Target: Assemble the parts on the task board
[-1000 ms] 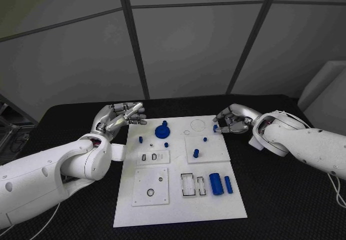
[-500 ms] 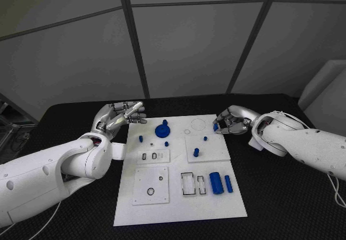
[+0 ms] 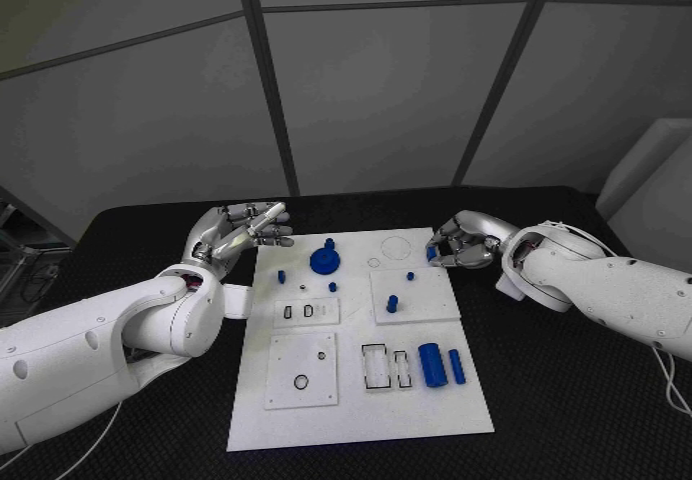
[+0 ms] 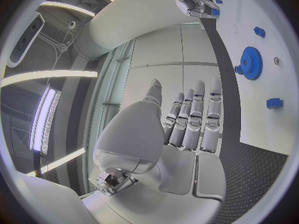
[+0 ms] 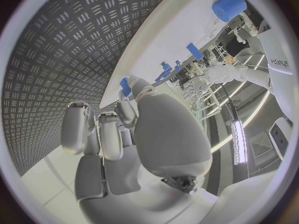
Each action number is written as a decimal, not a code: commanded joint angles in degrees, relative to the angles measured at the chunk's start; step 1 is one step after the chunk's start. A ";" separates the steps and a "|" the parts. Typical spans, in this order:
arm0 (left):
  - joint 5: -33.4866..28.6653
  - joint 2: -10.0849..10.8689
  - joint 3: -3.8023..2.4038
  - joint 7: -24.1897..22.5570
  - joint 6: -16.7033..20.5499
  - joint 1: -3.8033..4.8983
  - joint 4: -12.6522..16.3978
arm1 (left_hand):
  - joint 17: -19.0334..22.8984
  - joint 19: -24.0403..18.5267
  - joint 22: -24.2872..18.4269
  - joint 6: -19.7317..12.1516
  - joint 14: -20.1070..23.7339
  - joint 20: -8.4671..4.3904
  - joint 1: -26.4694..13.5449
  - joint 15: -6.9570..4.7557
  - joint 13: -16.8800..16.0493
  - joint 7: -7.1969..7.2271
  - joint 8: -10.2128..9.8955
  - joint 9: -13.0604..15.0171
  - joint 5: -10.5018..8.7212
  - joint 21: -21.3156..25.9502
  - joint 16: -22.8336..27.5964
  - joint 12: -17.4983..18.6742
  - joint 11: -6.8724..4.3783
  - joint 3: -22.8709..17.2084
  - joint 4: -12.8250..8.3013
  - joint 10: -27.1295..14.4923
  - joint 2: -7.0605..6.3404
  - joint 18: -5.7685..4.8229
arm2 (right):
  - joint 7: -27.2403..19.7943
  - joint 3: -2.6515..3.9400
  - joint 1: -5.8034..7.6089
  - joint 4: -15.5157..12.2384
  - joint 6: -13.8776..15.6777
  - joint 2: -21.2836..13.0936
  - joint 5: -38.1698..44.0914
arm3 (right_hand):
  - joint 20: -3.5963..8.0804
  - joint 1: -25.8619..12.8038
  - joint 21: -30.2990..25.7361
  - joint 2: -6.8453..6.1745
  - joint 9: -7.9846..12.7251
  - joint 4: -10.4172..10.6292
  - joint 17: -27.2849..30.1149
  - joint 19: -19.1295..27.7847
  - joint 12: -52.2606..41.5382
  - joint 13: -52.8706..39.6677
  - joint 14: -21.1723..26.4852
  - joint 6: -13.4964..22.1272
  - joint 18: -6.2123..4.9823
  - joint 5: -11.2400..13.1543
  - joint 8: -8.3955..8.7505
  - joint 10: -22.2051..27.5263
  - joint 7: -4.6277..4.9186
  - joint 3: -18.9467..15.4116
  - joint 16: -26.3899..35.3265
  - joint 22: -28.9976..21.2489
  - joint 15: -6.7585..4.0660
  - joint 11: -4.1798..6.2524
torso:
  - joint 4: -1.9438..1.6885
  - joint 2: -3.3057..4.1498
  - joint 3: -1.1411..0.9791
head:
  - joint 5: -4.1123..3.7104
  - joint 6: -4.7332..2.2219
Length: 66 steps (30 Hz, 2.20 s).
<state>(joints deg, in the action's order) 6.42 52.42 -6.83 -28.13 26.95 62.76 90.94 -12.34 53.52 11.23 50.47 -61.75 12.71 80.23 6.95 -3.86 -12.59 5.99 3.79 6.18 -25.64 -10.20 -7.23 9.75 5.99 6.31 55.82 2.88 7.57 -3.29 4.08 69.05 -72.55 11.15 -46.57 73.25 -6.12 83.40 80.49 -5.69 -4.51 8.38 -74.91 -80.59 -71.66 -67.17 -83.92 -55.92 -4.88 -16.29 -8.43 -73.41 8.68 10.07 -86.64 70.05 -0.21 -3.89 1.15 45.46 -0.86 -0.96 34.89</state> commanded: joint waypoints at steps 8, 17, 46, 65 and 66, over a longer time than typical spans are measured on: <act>0.03 -0.08 -0.06 -0.72 -0.63 0.08 0.03 | -0.06 -0.23 -0.04 0.23 0.27 0.02 -0.01 0.06 -0.01 -0.08 -0.24 -0.01 0.18 0.09 0.31 0.20 0.20 0.12 -0.35 0.11 0.40 2.69 | 1.11 0.03 0.05 0.31 2.94 0.68 0.57 | 1.09 -0.20 0.33 2.41 -0.28 -0.11 -9.04 -0.12 -0.82 -0.73 -4.76 -2.76 0.94 -0.48 -1.41 -1.11 -0.89 1.35 -0.34 0.27 -1.01 0.98 | -0.04 -0.02 -0.01 | -0.10 0.03; 0.03 0.01 -0.06 -0.64 -0.63 0.08 0.05 | -0.15 -0.30 -0.03 0.25 0.26 0.04 0.04 0.07 -0.01 -0.10 -0.30 -0.01 0.19 0.08 0.40 0.26 0.21 0.11 -0.44 0.13 0.46 2.71 | 1.91 0.04 0.02 -0.57 6.75 0.63 0.95 | 1.65 0.51 0.41 3.71 -0.36 -1.00 -9.17 -0.25 -1.04 -1.13 -4.80 -3.79 0.98 1.47 -1.99 -1.57 -1.48 2.99 -0.38 0.45 -1.55 1.55 | -0.02 -0.08 -0.03 | -0.07 0.11; 0.00 -1.21 -0.04 -0.30 -0.75 0.09 -2.32 | -0.20 -0.34 -0.03 0.27 0.26 0.04 0.12 0.07 -0.01 -0.09 -0.32 -0.01 0.20 0.08 0.44 0.29 0.21 0.07 -0.50 0.15 0.53 2.72 | 11.70 0.05 -0.02 -14.07 7.42 10.34 9.99 | 1.77 -0.07 0.48 3.53 -0.35 -1.06 -9.14 -0.35 -1.00 -1.13 -4.80 -3.93 1.02 1.52 -2.08 -1.68 -1.51 3.23 -0.35 0.59 -1.61 1.57 | -0.39 -0.97 0.72 | 2.48 1.43; -0.17 -1.92 -0.04 -0.06 -1.14 0.07 -2.62 | -0.25 -0.37 -0.02 0.28 0.25 0.05 0.17 0.07 -0.02 -0.08 -0.35 -0.01 0.20 0.07 0.50 0.32 0.21 0.06 -0.56 0.17 0.57 2.72 | 14.23 -2.39 -3.11 -12.01 2.42 16.71 16.36 | 1.79 -0.33 0.40 3.35 -0.31 -1.10 -8.99 -0.28 -0.56 -0.66 -4.77 -3.81 0.99 1.50 -2.02 -1.31 -1.48 3.30 -0.27 0.43 -1.62 1.57 | -0.24 -0.93 0.61 | 3.57 2.59; -0.18 -1.93 -0.04 -0.06 -1.14 0.07 -2.62 | -0.25 -0.37 -0.02 0.28 0.25 0.05 0.17 0.07 -0.02 -0.08 -0.35 -0.01 0.20 0.07 0.50 0.32 0.21 0.06 -0.56 0.17 0.57 2.72 | 14.27 -2.41 -3.19 -12.00 2.30 16.78 16.39 | 1.79 -0.38 0.40 3.33 -0.31 -1.09 -8.97 -0.28 -0.54 -0.65 -4.76 -3.82 0.99 1.50 -2.03 -1.30 -1.48 3.30 -0.26 0.44 -1.62 1.56 | -0.23 -0.92 0.60 | 3.61 2.61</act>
<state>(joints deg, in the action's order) 6.30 50.55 -6.82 -27.92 26.58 62.76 88.28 -12.54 53.52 11.23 50.47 -61.75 12.71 80.23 6.95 -3.86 -12.59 5.99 3.79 6.17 -25.64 -9.98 -7.24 9.75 6.00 6.00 55.82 2.88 7.58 10.00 1.64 65.82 -84.55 15.41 -29.89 87.64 -4.69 83.49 80.71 -2.30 -4.62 7.27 -74.90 -80.79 -72.55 -67.88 -83.94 -59.16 -4.88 -14.60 -10.15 -74.83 7.22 13.10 -86.85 70.58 -1.45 -2.46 0.94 44.52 -0.24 2.58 37.44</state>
